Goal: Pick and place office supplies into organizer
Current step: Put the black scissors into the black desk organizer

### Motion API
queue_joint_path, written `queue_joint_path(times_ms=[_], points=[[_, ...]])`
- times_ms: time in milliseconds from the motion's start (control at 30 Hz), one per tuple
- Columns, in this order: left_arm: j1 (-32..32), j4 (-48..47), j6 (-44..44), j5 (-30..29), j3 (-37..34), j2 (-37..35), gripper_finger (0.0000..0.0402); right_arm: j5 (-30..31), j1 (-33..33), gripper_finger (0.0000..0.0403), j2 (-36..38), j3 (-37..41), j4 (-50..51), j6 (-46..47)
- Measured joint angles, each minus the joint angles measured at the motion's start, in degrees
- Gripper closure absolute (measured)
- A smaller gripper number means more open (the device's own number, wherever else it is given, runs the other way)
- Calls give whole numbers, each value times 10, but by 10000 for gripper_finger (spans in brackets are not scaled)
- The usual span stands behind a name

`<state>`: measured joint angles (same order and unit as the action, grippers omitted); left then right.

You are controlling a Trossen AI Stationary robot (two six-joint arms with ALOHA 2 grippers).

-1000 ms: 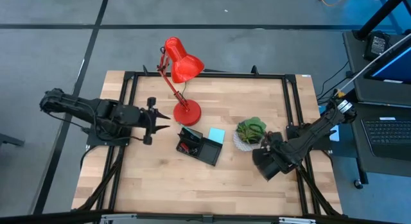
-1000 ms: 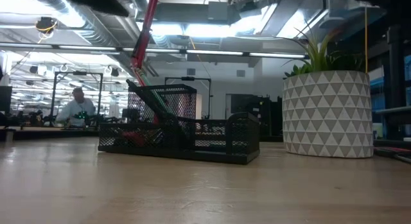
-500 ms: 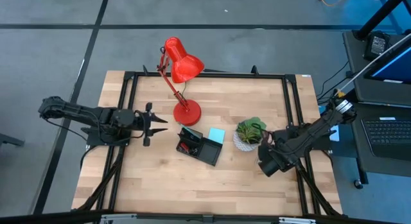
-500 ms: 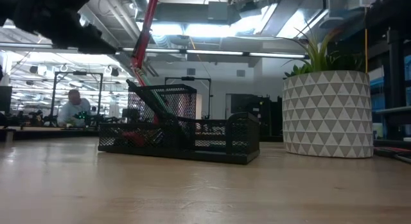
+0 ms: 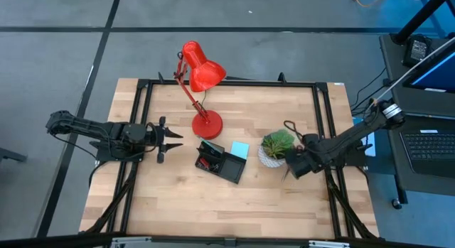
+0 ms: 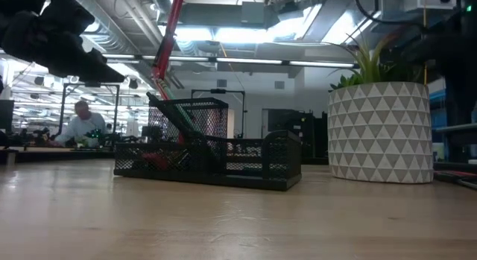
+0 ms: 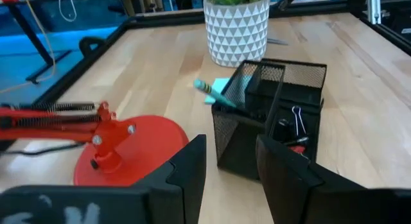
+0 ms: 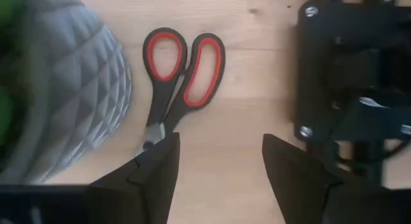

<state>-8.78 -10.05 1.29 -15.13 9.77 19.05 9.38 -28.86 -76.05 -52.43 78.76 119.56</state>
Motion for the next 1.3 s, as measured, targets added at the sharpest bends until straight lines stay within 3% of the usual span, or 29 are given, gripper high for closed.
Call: queue_joint_path(times_ms=[233,433,633,767,900,1033,1300], points=[[0,-2,5,0,-2,-1,272,6,21,180,69,105,-97,0],[0,-5,5,0,-2,-1,272,46,11,180,112,126,-106,-33],[0,-6,5,-3,-2,-1,272,70,9,180,131,123,-111,-251],[0,-6,5,-3,-2,-1,272,67,10,180,130,123,-129,-348],[0,-7,5,-4,-2,-1,272,6,10,181,131,123,-150,-431],[0,-12,10,-4,-2,-1,272,-41,7,192,129,122,-176,-462],[0,-26,11,-28,-2,0,272,-30,-5,260,78,122,-263,-507]])
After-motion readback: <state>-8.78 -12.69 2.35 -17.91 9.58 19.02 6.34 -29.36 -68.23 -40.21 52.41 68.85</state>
